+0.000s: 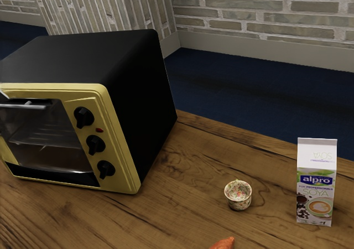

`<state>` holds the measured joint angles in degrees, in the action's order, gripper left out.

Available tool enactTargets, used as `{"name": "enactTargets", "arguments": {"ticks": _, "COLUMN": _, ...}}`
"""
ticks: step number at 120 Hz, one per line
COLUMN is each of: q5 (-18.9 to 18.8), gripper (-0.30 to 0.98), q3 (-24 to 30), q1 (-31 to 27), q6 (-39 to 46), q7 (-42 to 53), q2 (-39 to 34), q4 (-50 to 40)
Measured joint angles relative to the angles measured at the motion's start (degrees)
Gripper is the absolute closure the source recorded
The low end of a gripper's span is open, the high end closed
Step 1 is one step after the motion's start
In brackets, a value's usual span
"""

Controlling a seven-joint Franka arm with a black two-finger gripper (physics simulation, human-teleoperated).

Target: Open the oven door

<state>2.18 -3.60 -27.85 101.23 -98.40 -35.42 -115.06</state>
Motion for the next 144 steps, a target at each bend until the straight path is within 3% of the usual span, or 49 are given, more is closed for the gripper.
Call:
{"name": "enactTargets", "arguments": {"ticks": 27, "q5": 0.49, "gripper": 0.00, "q3": 2.67, "q1": -4.80, "q6": 0.96, "q7": 7.50, "q2": 1.68, "q4": -0.13}}
{"name": "enactTargets", "arguments": {"ticks": 144, "q5": 3.42, "gripper": 0.00, "q3": 4.04, "q1": -10.29, "q6": 8.89, "q7": 24.09, "q2": 5.19, "q4": -1.15}}
